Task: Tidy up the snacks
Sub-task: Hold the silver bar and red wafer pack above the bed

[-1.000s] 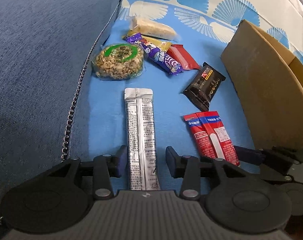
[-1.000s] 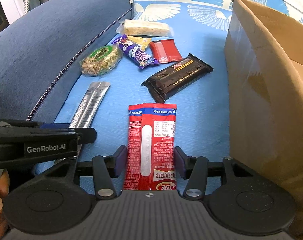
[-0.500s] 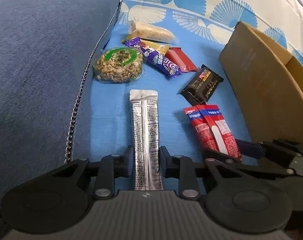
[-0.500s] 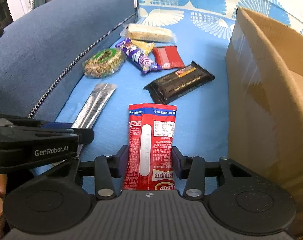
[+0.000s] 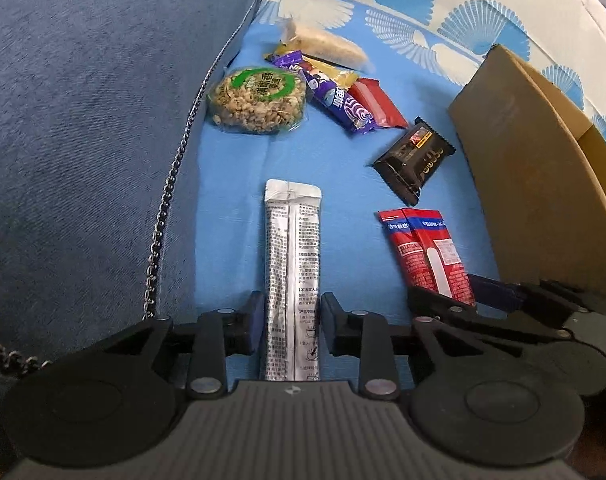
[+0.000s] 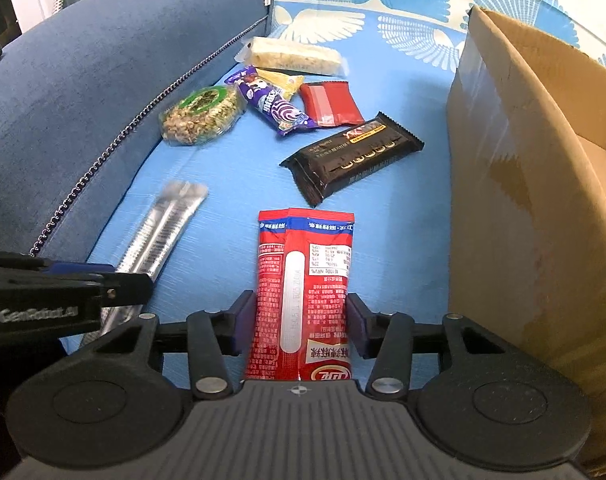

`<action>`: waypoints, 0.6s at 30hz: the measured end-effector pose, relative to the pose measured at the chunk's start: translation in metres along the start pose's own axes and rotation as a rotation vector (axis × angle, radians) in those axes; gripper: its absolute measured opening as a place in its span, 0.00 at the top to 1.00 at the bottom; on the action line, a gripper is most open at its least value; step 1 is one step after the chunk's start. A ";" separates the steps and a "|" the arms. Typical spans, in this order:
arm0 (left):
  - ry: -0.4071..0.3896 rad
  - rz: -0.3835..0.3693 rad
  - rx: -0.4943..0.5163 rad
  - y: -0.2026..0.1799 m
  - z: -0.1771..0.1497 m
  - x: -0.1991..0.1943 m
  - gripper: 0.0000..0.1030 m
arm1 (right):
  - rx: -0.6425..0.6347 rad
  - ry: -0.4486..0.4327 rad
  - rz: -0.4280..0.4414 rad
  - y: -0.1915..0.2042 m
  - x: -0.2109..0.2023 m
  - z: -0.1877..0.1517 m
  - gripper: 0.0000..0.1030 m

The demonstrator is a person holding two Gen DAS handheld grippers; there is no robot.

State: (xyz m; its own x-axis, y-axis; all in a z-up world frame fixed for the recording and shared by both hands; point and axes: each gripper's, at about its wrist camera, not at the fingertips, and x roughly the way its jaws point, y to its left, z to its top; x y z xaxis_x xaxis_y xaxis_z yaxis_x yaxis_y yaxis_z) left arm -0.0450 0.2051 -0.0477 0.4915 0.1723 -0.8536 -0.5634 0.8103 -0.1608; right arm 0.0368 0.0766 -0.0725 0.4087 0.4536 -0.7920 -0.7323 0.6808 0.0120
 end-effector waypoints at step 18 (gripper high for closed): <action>-0.004 0.017 0.047 -0.007 -0.002 0.002 0.67 | -0.013 0.003 -0.002 0.001 0.002 -0.001 0.49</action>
State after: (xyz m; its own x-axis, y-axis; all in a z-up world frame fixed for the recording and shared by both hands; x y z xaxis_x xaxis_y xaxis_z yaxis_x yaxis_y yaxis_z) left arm -0.0410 0.1985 -0.0496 0.4844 0.1886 -0.8543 -0.5400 0.8327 -0.1224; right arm 0.0366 0.0774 -0.0745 0.4082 0.4504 -0.7941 -0.7387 0.6741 0.0026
